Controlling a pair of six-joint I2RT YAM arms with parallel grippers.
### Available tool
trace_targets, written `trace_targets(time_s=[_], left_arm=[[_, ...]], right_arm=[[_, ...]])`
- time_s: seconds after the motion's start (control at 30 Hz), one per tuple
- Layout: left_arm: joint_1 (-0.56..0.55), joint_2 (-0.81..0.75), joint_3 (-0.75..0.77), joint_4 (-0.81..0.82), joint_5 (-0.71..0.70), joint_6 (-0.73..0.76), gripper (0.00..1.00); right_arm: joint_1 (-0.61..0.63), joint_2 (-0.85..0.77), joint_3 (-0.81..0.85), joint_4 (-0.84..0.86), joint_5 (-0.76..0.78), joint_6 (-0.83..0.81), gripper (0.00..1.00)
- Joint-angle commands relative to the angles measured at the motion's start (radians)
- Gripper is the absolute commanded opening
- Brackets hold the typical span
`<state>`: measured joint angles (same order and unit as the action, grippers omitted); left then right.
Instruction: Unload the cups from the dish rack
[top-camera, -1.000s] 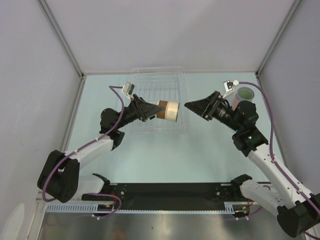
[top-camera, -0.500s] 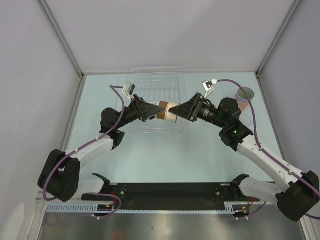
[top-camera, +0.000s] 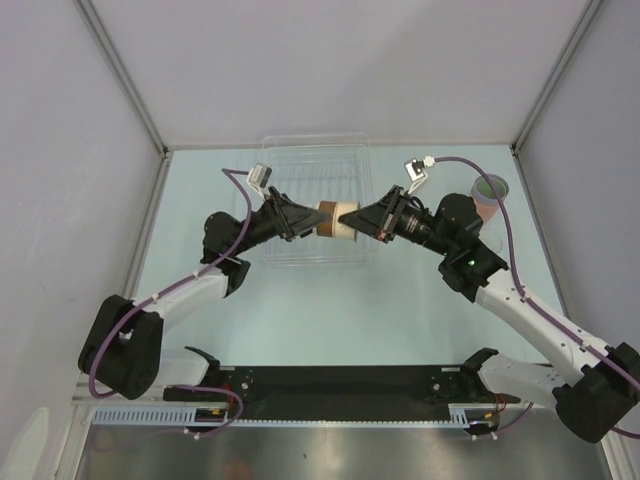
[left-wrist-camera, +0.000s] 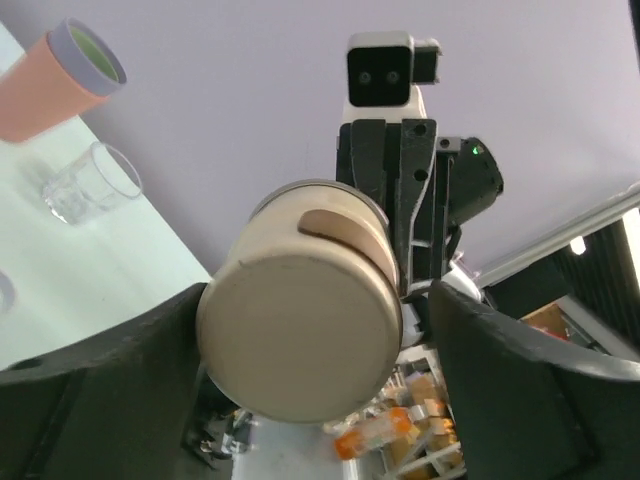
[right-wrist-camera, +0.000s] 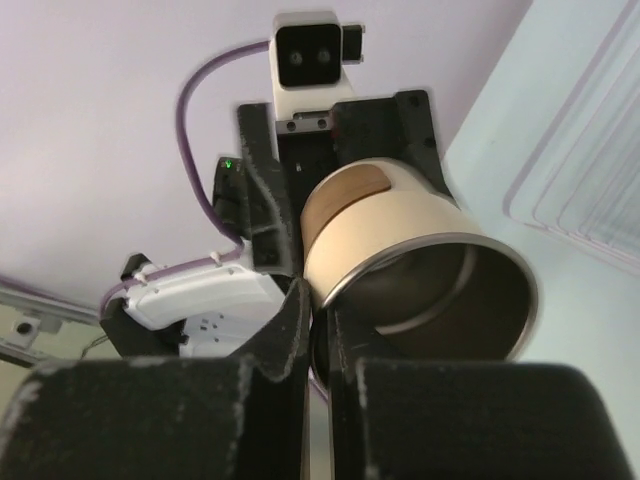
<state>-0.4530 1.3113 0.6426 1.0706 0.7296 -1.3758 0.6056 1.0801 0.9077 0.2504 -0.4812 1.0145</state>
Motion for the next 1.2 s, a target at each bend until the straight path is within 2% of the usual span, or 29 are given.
trace_targets(time_s=[0.0, 0.03, 0.07, 0.13, 0.17, 0.2, 0.23, 0.3, 0.47, 0.53, 0.67, 0.93, 1.17], left_arm=[[-0.001, -0.030, 0.145, -0.311, -0.008, 0.202, 1.00], [-0.004, -0.040, 0.194, -0.618, -0.074, 0.289, 1.00], [-0.007, -0.043, 0.288, -0.741, -0.122, 0.436, 1.00], [-0.012, -0.032, 0.389, -0.992, -0.252, 0.529, 1.00], [-0.010, -0.026, 0.411, -1.049, -0.293, 0.590, 1.00], [-0.010, -0.018, 0.434, -1.165, -0.332, 0.616, 1.00], [-0.012, -0.005, 0.462, -1.210, -0.413, 0.633, 1.00], [-0.012, 0.006, 0.473, -1.308, -0.473, 0.662, 1.00], [-0.015, 0.039, 0.457, -1.446, -0.588, 0.695, 1.00], [-0.019, 0.034, 0.453, -1.508, -0.639, 0.701, 1.00], [-0.024, -0.023, 0.413, -1.528, -0.726, 0.724, 1.00], [-0.024, 0.000, 0.417, -1.540, -0.714, 0.748, 1.00], [-0.032, 0.039, 0.422, -1.545, -0.694, 0.751, 1.00]], right_arm=[[0.008, -0.075, 0.089, -0.182, 0.130, -0.170, 0.00], [0.016, -0.085, 0.114, -0.244, 0.180, -0.238, 0.00], [0.017, -0.097, 0.146, -0.414, 0.298, -0.276, 0.00], [0.019, -0.108, 0.223, -0.540, 0.419, -0.324, 0.00], [0.019, -0.108, 0.247, -0.663, 0.552, -0.358, 0.00], [0.017, -0.100, 0.308, -0.724, 0.616, -0.369, 0.00], [0.014, -0.092, 0.336, -0.779, 0.674, -0.379, 0.00], [0.010, -0.054, 0.431, -0.926, 0.830, -0.396, 0.00], [-0.056, 0.055, 0.614, -1.231, 1.062, -0.369, 0.00], [-0.087, 0.078, 0.638, -1.270, 1.079, -0.335, 0.00], [-0.176, 0.106, 0.640, -1.358, 1.075, -0.295, 0.00], [-0.394, 0.147, 0.547, -1.306, 0.980, -0.324, 0.00], [-0.509, 0.219, 0.501, -1.231, 0.914, -0.333, 0.00]])
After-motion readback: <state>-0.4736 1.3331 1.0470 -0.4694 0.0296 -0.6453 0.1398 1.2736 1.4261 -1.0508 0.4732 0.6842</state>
